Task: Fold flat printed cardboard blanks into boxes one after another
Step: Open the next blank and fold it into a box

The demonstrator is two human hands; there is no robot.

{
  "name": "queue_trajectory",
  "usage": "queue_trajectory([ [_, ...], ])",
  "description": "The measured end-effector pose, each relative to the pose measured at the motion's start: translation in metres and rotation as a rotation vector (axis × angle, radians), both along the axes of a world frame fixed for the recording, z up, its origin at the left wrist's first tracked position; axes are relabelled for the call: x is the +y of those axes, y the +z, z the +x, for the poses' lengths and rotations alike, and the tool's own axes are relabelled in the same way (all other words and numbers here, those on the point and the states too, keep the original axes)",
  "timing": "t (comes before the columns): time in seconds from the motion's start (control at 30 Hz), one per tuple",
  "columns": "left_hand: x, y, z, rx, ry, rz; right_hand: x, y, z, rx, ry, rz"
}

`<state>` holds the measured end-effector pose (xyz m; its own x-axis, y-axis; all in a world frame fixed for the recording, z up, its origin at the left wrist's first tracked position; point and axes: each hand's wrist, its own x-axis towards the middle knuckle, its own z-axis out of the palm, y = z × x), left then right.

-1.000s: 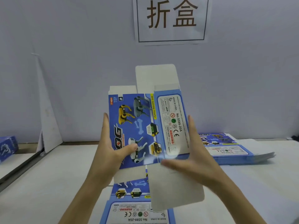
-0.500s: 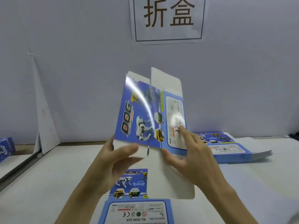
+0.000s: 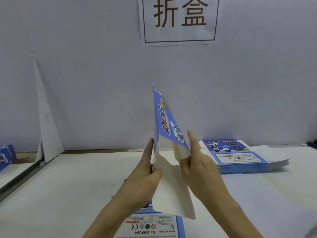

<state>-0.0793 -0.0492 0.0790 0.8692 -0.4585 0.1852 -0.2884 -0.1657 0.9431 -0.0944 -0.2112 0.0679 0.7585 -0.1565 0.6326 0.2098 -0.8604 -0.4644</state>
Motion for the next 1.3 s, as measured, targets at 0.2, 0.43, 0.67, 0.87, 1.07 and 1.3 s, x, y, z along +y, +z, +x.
queue_trajectory([
  [0.2,0.013,0.008,0.006,0.242,-0.237,-0.169,-0.025,0.011,-0.006,-0.328,0.087,0.002],
  [0.43,0.007,0.001,0.012,0.46,-0.346,-0.545,-0.001,-0.001,-0.008,-0.378,0.154,-0.169],
  [0.67,0.019,0.004,0.024,0.338,-0.012,-0.567,-0.023,0.012,-0.01,0.109,0.474,-0.038],
  [0.87,0.024,0.005,0.021,0.389,0.091,-0.572,-0.029,0.012,-0.009,0.311,0.508,-0.038],
  [1.07,0.035,0.014,0.026,0.254,0.125,-0.475,-0.029,0.012,0.0,0.216,0.325,0.596],
  [1.3,0.031,0.013,0.026,0.199,0.274,-0.374,-0.018,0.009,-0.009,0.373,0.164,0.076],
])
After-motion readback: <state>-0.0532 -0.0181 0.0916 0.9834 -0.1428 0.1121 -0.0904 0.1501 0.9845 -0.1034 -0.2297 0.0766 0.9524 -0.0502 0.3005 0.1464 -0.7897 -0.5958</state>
